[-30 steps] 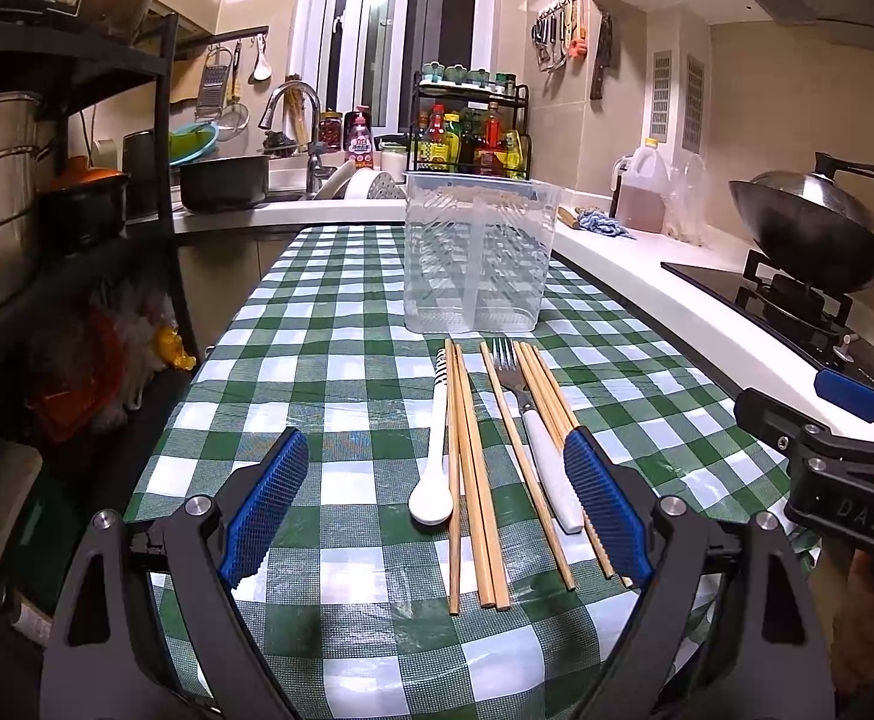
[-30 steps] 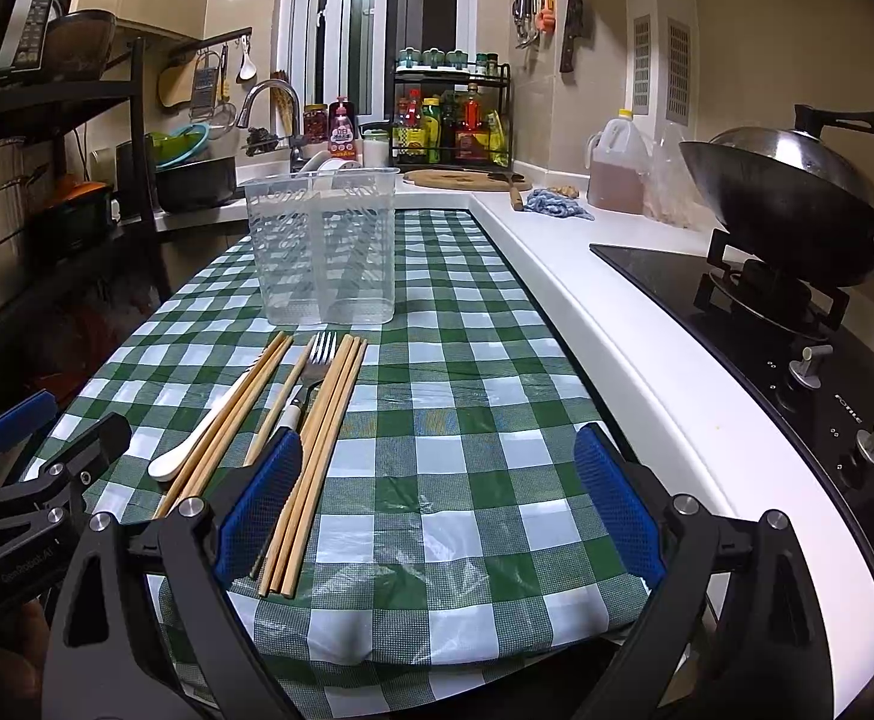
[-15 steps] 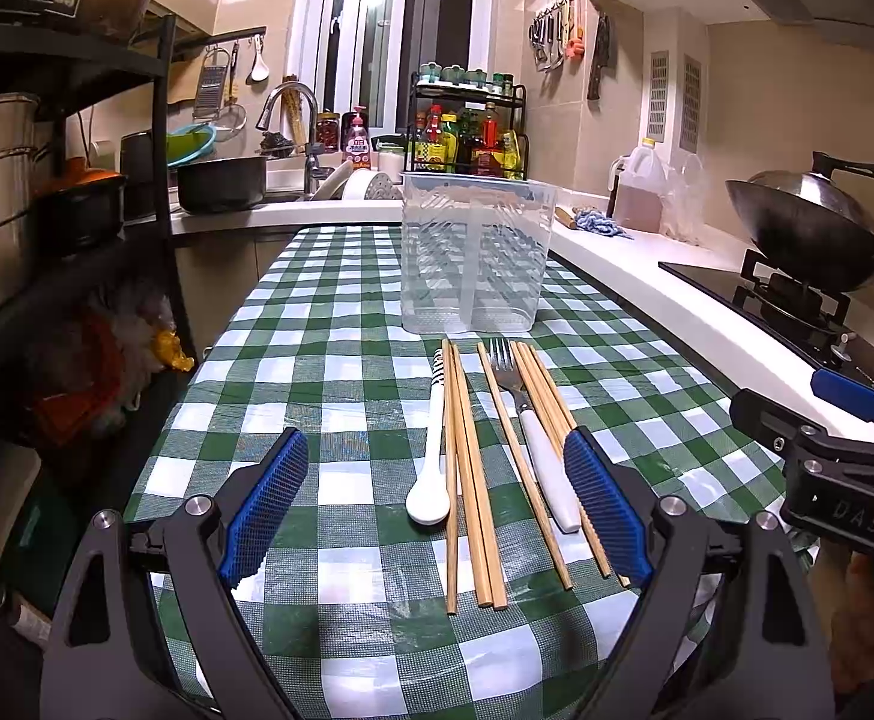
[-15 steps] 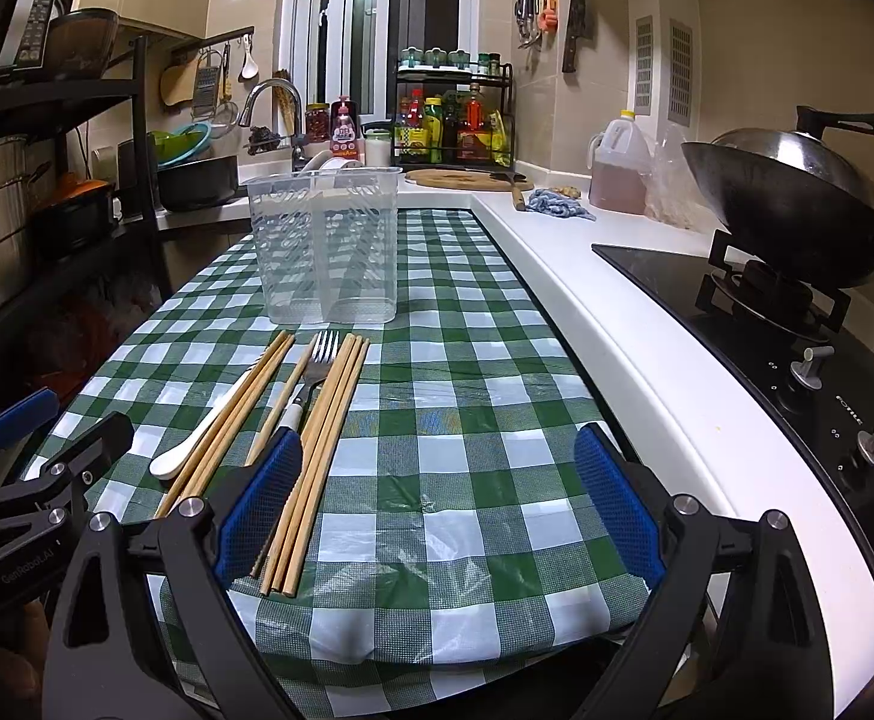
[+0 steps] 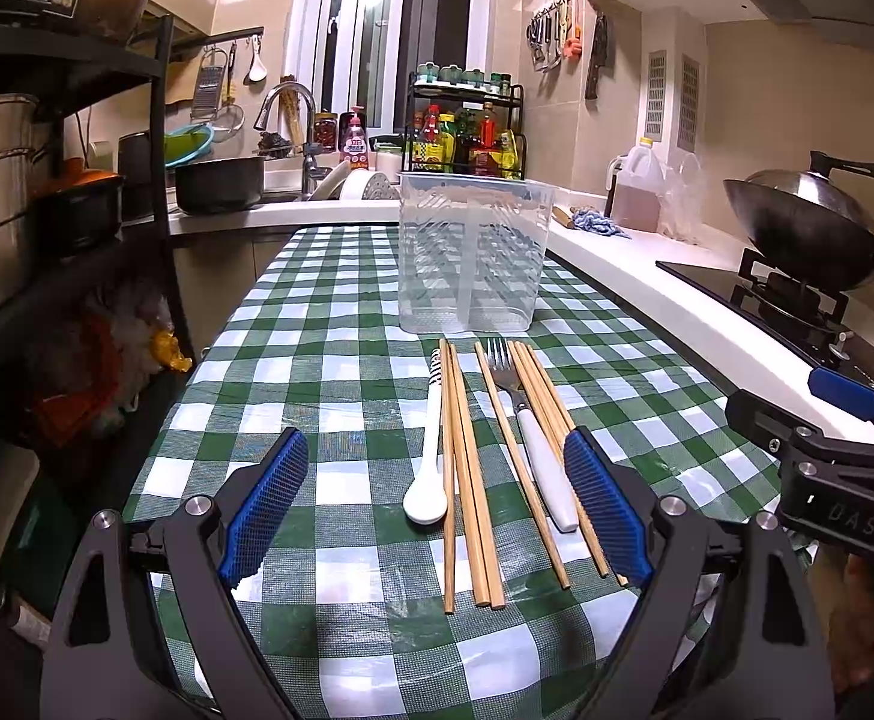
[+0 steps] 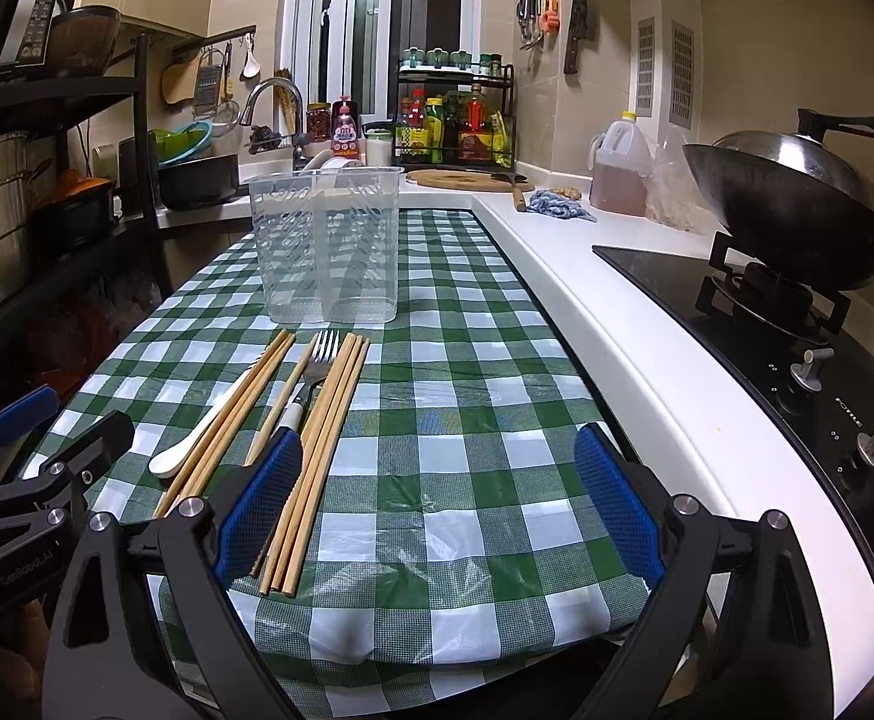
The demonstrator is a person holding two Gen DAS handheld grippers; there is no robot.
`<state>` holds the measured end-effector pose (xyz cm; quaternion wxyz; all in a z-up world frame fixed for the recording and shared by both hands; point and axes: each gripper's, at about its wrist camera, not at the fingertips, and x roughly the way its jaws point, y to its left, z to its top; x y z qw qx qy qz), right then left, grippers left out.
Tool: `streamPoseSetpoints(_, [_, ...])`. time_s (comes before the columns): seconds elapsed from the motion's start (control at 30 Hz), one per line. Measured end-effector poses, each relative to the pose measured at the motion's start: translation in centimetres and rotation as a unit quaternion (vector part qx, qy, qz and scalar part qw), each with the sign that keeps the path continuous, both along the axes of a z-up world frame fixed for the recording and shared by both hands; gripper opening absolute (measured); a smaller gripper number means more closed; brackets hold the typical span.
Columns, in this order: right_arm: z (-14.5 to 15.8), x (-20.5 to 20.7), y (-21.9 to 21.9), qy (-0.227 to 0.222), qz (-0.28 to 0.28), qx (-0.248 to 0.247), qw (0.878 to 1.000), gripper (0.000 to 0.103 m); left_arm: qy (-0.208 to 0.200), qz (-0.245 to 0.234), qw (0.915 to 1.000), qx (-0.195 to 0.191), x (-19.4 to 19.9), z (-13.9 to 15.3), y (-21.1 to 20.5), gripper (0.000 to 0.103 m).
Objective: Organize utensils
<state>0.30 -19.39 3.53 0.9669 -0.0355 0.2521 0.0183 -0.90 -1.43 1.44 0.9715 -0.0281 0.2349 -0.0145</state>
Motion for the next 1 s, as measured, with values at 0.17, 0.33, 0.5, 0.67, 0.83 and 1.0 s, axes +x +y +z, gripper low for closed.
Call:
streamPoseSetpoints(0.17, [-0.2,0.1,0.1,-0.001,0.005,0.0,1.0,0.089,0.004,-0.006,1.0,-0.005,0.1,-0.2,-0.2,0.084])
streamPoseSetpoints(0.33, [-0.8,0.6,0.0,0.031,0.032,0.028,0.999,0.07,0.026,-0.001,0.9996,-0.013,0.6,-0.8,0.4,0.067])
streamPoseSetpoints(0.5, [-2.7,1.8,0.3,0.095,0.066,0.059,0.991,0.032,0.069,0.007,0.997,-0.035,1.7,-2.1,1.7,0.046])
streamPoseSetpoints(0.67, [-4.9,2.6,1.5,0.138,0.095,0.082,0.983,0.031,0.084,0.011,0.9953,-0.047,2.4,-2.8,2.1,0.046])
streamPoseSetpoints(0.83, [-6.3,2.9,2.0,0.167,0.098,0.079,0.978,0.031,0.089,0.009,0.9949,-0.048,2.7,-3.1,2.0,0.046])
streamPoseSetpoints(1.0, [-6.6,2.8,2.4,0.174,0.106,0.077,0.976,0.031,0.095,0.008,0.9943,-0.049,3.1,-3.4,1.8,0.046])
